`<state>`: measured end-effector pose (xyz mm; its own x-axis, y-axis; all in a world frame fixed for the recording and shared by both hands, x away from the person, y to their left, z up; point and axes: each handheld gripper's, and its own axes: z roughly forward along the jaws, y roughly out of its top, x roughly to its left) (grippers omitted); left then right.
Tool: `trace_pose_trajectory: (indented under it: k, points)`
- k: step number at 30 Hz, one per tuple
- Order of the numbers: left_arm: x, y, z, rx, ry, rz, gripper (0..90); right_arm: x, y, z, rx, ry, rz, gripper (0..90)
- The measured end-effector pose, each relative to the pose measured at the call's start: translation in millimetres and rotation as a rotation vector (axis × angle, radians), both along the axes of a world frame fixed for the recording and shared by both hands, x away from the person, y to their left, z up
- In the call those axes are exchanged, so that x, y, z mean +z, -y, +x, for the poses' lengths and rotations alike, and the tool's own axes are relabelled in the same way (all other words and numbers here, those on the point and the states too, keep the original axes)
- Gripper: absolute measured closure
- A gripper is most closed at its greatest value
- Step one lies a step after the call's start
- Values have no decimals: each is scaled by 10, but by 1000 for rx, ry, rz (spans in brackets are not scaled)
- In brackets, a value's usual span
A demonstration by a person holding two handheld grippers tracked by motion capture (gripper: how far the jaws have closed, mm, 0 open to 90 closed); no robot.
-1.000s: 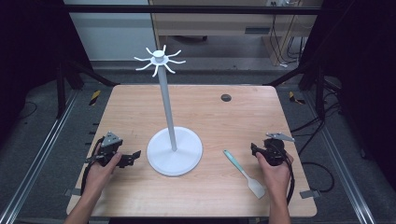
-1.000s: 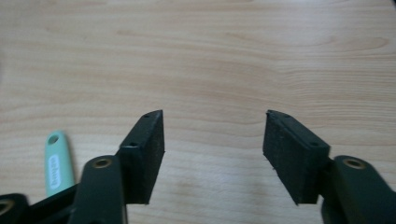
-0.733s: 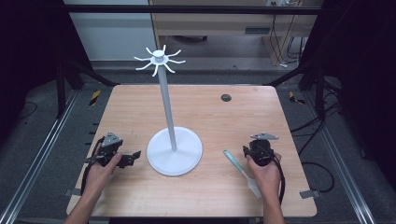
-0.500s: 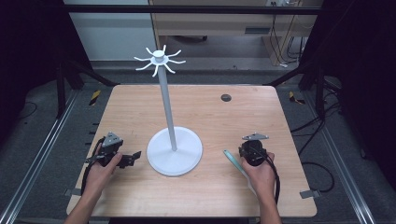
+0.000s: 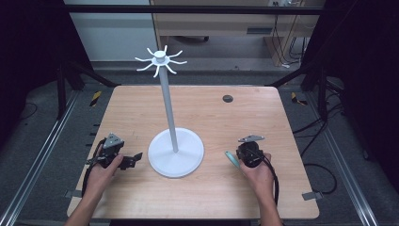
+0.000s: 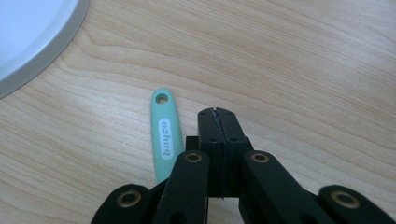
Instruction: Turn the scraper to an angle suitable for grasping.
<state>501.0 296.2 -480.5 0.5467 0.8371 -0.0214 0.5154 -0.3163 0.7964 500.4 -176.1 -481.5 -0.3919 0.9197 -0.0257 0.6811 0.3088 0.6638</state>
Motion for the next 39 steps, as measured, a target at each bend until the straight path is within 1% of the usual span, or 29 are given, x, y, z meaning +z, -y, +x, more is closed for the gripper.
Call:
trace_pose_trajectory:
  k: [4, 10, 12, 16, 17, 18, 20, 21, 22, 23, 25, 27, 32, 35, 37, 39]
  points:
    - [1, 3, -1, -2, 2, 3, 38, -16, -21, 6, 9, -11, -10, 900]
    - [-1, 6, -1, -2, 0, 1, 38, -39, -74, 4, 44, -35, -11, 900]
    - [0, 6, -2, -3, 0, 1, 38, -47, -88, 3, 49, -35, -23, 900]
    - [-1, 10, -2, -6, -2, 3, 38, -47, -90, -1, 54, -41, -7, 900]
    - [-1, 11, -3, -6, -2, 4, 38, -47, -90, -3, 59, -44, -3, 900]
    - [-2, 14, -3, -8, -3, 5, 38, -47, -98, -12, 76, -55, 17, 900]
    - [-2, 15, -3, -8, -4, 5, 38, -46, -105, -19, 84, -58, 23, 900]
    - [-3, 15, -3, -8, -4, 5, 38, -49, -113, -24, 96, -62, 26, 900]
    - [-3, 15, -3, -8, -4, 6, 38, -48, -142, -49, 122, -70, 37, 900]
    - [-3, 15, -3, -8, -4, 6, 38, -45, -153, -59, 131, -78, 47, 900]
    - [-3, 15, -3, -8, -4, 6, 38, -44, -186, -86, 158, -83, 50, 900]
    - [-4, 14, -2, -8, -4, 7, 38, -41, -213, -108, 176, -89, 47, 900]
    - [-1, 15, -10, -9, -3, 10, 37, -11, -214, -92, 181, -80, 34, 900]
    - [-3, 8, -8, -6, -4, 5, 38, 29, -215, -92, 184, -73, 35, 900]
    - [-3, -1, -6, -3, -4, 3, 38, 93, -246, -105, 197, -75, 16, 900]
    - [-3, -2, -6, -2, -5, 1, 38, 136, -276, -111, 216, -77, -15, 899]
